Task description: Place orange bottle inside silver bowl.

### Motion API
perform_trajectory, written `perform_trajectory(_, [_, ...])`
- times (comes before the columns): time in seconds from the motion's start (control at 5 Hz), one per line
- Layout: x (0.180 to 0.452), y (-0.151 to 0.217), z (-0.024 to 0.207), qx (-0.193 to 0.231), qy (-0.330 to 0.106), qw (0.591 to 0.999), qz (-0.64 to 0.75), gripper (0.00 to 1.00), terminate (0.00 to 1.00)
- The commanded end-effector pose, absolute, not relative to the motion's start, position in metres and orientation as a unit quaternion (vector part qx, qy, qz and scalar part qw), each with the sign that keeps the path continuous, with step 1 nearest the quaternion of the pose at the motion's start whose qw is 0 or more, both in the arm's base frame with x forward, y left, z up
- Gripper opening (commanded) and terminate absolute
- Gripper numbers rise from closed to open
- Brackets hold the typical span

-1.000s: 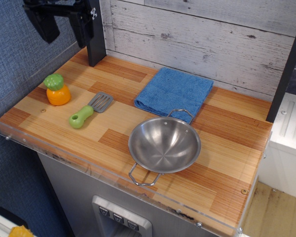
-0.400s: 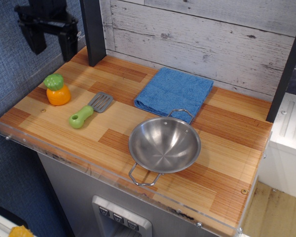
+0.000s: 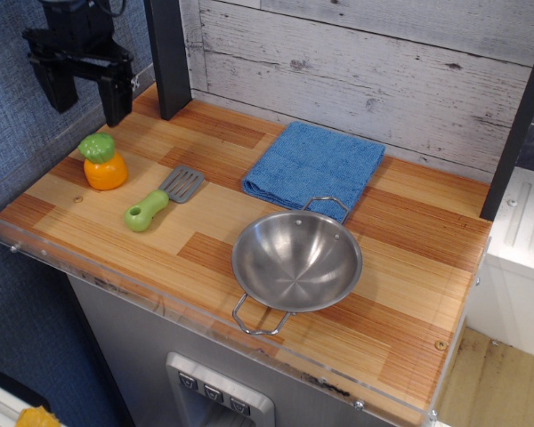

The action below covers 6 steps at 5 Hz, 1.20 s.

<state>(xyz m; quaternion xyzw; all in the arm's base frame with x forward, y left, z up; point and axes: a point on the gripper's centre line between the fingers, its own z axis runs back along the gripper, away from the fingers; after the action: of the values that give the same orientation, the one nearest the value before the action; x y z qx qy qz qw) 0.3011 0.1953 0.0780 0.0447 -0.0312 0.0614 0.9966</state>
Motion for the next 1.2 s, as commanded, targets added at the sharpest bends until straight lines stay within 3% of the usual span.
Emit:
perform_trajectory(0.0, [0.282, 0.203, 0.081, 0.039, -0.035, 0.996, 0.072, 1.00, 0.00])
perform_trajectory(0.6, [0.285, 0.205, 0.052, 0.018, -0.010, 0.997, 0.077, 1.00, 0.00])
perform_trajectory(1.0, [0.291, 0.193, 0.048, 0.024, -0.015, 0.997, 0.072, 1.00, 0.00])
